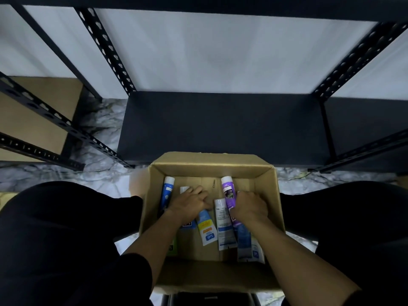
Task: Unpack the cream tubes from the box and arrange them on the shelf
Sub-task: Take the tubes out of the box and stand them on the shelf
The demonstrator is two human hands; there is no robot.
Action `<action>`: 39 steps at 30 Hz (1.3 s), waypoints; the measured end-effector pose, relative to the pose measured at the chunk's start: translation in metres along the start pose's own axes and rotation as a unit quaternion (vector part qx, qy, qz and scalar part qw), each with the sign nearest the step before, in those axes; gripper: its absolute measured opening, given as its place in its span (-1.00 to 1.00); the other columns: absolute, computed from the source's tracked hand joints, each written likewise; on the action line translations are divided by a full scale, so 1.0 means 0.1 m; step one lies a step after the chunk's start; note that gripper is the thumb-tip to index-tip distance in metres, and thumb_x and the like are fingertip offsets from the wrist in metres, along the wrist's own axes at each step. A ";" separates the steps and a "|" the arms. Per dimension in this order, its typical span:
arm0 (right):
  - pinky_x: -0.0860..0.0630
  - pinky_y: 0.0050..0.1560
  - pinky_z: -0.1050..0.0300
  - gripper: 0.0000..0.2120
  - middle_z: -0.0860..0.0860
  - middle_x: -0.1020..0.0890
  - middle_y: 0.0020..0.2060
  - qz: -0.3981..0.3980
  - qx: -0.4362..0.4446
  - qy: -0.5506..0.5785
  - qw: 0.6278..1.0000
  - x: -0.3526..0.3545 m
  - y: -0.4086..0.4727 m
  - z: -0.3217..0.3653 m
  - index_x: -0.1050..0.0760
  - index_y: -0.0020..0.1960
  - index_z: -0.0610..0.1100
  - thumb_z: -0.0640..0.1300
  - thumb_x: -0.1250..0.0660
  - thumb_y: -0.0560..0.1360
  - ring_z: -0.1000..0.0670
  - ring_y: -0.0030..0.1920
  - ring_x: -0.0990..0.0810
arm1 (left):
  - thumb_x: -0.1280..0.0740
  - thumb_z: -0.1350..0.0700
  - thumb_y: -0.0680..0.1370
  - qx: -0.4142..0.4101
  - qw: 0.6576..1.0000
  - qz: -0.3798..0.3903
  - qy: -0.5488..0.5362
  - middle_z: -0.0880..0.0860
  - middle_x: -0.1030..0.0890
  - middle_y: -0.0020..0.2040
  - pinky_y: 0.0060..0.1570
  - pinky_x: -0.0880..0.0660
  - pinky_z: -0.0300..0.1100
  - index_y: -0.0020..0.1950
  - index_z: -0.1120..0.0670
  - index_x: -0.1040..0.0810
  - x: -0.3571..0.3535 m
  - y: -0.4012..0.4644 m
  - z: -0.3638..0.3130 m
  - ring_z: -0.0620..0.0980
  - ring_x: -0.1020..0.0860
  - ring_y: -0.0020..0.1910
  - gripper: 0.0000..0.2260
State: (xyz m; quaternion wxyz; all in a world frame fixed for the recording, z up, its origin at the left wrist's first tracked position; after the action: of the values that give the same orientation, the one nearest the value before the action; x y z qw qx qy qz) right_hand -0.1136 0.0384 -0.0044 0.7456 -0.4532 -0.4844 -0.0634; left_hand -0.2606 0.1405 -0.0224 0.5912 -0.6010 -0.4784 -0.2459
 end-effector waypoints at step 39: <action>-0.51 -0.28 0.10 -0.75 -0.01 -0.63 -0.09 -0.243 0.149 0.225 0.932 2.11 -1.22 0.36 -0.38 0.04 0.02 -0.11 -0.40 0.45 -0.03 -0.14 -0.63 | -0.53 0.03 0.44 0.232 0.735 -0.431 -0.469 -0.12 -0.62 -0.09 -0.13 -0.62 -0.12 0.02 -0.06 -0.52 1.55 -1.05 0.05 -0.14 -0.61 -0.17 -0.75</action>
State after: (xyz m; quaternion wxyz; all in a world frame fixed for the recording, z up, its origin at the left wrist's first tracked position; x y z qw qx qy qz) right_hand -0.0920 0.0668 0.2395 0.8559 -0.1796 -0.4028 -0.2700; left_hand -0.2876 0.1729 0.1606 0.2439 -0.2137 -0.9450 -0.0429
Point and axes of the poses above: each hand's wrist, its own y-axis towards the middle knuckle, its own x-axis out of the back of the hand, z = x × y, the point moved 3 cm from there along y, towards the middle knuckle
